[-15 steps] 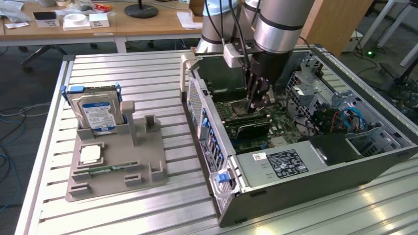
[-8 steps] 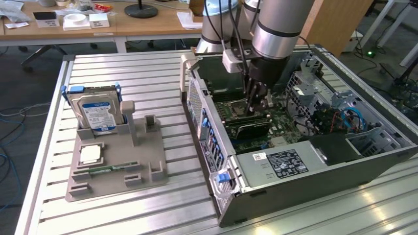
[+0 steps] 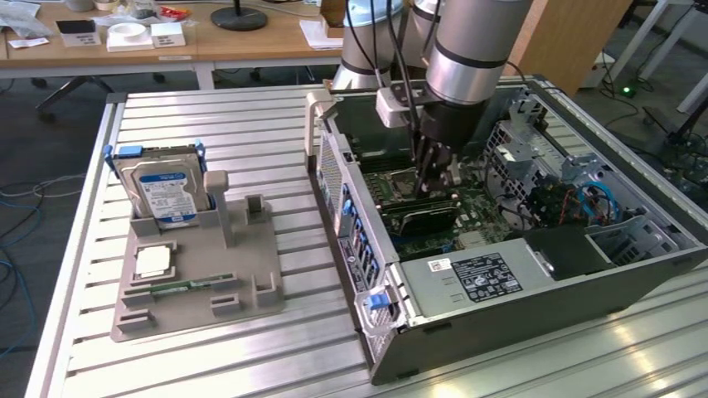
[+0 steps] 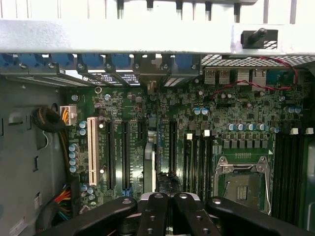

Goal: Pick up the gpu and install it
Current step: 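Press down on the gpu until it lock into place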

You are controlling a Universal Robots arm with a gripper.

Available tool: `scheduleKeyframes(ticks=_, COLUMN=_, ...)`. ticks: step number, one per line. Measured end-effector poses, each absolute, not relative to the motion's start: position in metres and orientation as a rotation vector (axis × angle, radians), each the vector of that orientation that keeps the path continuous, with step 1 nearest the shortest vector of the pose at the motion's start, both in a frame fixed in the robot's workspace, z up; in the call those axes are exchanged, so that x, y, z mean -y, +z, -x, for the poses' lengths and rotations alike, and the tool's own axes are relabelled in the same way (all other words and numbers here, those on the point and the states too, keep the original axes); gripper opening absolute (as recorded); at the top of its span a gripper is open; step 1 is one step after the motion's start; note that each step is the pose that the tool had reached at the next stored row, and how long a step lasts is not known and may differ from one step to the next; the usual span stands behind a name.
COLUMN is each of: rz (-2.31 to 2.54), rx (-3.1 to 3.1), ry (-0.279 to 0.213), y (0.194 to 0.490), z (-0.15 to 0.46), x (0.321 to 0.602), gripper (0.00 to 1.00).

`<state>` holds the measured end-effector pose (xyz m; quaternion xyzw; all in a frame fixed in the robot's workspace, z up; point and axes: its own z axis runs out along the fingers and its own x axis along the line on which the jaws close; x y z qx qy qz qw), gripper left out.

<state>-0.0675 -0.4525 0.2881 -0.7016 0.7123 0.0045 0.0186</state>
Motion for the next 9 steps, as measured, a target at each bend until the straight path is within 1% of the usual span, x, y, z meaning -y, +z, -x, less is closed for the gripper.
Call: scheduleKeyframes(ticks=9, rz=2.183, rx=-2.215, ry=0.008, y=0.276, z=0.067, x=0.453, gripper=0.11)
